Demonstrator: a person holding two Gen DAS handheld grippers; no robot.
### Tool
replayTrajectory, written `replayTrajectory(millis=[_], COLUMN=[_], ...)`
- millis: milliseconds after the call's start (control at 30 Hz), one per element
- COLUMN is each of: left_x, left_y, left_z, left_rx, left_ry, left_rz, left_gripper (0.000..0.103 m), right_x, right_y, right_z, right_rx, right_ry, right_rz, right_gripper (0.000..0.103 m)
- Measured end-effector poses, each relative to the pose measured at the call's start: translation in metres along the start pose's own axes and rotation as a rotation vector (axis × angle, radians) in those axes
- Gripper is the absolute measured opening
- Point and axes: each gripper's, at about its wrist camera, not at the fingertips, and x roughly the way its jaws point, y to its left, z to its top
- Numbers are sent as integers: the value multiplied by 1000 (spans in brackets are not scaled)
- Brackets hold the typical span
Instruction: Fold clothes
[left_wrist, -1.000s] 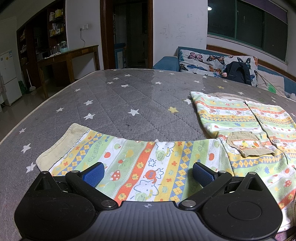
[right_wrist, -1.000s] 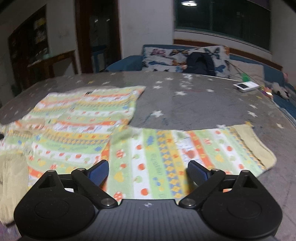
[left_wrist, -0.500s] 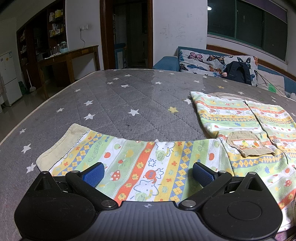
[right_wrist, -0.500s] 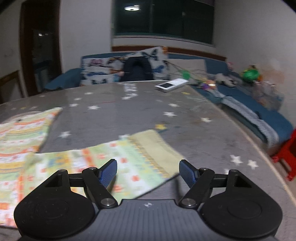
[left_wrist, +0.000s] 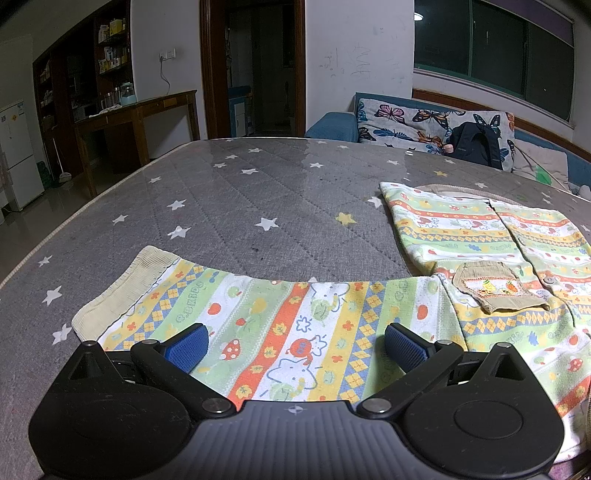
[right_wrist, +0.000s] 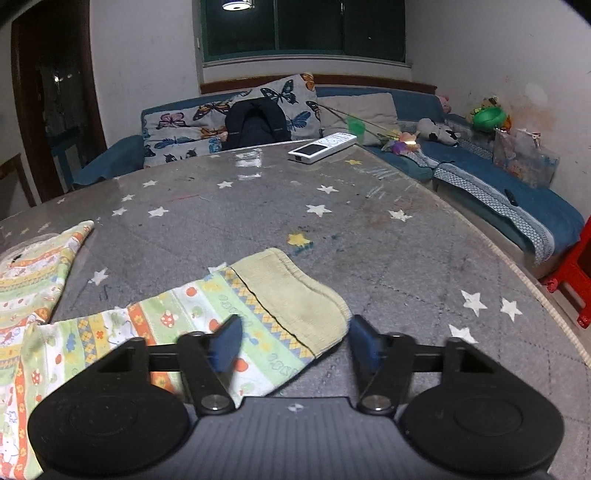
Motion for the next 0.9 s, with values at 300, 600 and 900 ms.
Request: replayTrajectory(millis=[300,600,900], left_x=[0,-8,-32], left_y=[0,10,46], left_z=[0,0,0], left_rx=[0,-19,-75], left_ry=[0,-18,-72], left_rz=[0,10,81], left_gripper=[103,103,103], right_x=[-13,-72,-97], right_y=[3,66,190], right_z=[2,30,23], right_rx=[80,124,-4], right_ry=[-27,-122,-78], right_rz=[108,469,776], right_gripper=[9,9,9])
